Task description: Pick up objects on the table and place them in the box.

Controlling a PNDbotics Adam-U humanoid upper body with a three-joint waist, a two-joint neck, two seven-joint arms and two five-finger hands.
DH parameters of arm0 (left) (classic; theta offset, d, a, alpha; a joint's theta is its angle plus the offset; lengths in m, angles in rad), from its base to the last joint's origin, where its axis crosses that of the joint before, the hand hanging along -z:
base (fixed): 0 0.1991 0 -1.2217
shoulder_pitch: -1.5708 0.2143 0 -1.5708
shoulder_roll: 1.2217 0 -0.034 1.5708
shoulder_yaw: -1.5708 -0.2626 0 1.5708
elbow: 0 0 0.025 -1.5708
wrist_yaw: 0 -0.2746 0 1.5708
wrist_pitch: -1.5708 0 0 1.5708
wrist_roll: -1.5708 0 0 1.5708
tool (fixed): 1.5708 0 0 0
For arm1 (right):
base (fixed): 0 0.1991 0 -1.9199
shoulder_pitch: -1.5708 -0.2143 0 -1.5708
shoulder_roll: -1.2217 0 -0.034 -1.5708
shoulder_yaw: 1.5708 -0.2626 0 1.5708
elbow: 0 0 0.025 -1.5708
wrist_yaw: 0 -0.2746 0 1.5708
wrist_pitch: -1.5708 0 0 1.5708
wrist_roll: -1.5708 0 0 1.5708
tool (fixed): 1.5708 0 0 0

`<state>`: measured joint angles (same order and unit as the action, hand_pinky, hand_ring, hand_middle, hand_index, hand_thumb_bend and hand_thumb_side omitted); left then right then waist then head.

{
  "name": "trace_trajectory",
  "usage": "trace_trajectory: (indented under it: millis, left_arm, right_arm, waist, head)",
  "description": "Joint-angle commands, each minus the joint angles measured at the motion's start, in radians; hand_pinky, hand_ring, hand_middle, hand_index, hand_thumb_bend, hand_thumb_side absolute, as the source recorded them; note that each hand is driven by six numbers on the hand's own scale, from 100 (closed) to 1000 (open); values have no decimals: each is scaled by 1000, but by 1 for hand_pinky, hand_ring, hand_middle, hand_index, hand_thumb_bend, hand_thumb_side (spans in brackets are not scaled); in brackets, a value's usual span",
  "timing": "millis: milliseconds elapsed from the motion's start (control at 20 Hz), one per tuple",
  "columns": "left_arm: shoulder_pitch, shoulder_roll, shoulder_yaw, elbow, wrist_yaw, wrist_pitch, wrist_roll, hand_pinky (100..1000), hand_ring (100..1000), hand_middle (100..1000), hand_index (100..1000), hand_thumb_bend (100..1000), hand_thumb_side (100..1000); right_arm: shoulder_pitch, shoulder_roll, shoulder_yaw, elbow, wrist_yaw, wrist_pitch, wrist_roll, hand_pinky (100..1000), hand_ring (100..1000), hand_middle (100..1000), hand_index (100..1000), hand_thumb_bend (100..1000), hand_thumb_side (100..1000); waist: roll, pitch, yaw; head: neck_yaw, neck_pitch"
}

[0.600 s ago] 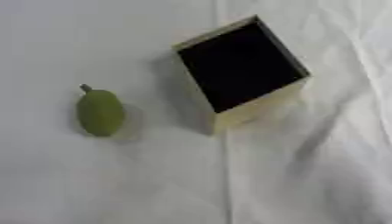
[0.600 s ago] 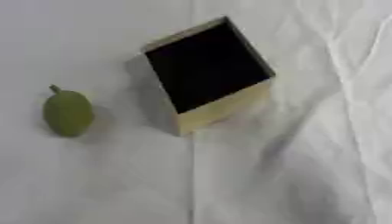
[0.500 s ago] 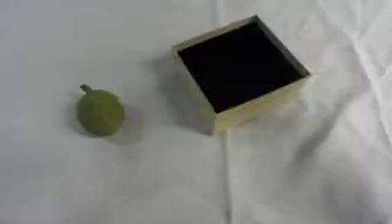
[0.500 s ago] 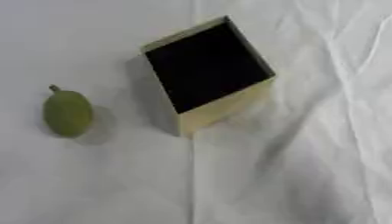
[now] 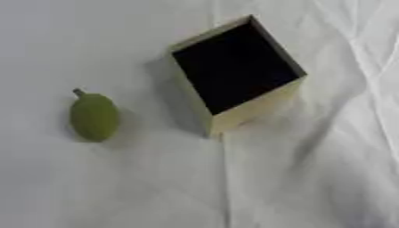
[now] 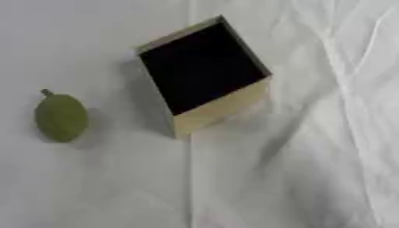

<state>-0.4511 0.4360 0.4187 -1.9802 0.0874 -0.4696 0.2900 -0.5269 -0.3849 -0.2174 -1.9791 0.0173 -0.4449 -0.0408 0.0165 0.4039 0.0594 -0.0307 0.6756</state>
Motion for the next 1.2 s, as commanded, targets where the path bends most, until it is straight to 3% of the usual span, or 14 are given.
trace_trajectory:
  millis: [50,300,650,850,1050,1200]
  left_arm:
    - [41,94,-3,-18,-36,2,-11,686,848,730,836,451,382]
    - [160,196,-16,42,-98,-12,-37,693,861,740,850,425,406]
    - [336,371,-56,208,-205,-110,-141,745,887,771,886,412,450]
    - [436,474,-65,241,-269,-174,-205,789,900,794,898,443,456]
    - [437,559,-88,273,-330,-218,-249,828,938,813,904,461,484]
    - [393,621,-151,289,-377,-217,-288,824,939,813,912,471,491]
  right_arm:
    - [-6,-42,-16,-21,12,1,-11,851,862,658,757,100,428]
    - [11,-84,-30,-21,31,-11,-34,843,850,660,757,100,371]
    - [39,-132,-36,-21,60,-25,-60,838,842,661,757,100,338]
    - [53,-139,-32,-21,65,-27,-63,837,841,661,757,100,333]
    - [57,-137,-30,-21,66,-29,-64,838,843,660,756,100,337]
    - [48,-124,-22,-21,50,-26,-58,840,846,659,756,100,351]
  waist:
    - [4,-23,3]
    - [9,-25,5]
    - [18,-33,16]
    - [18,-43,10]
    - [15,-47,4]
    - [14,-47,-8]
  head:
    - [-12,1]
    - [-24,11]
    - [-51,28]
    - [-49,38]
    - [-43,40]
    - [-33,38]
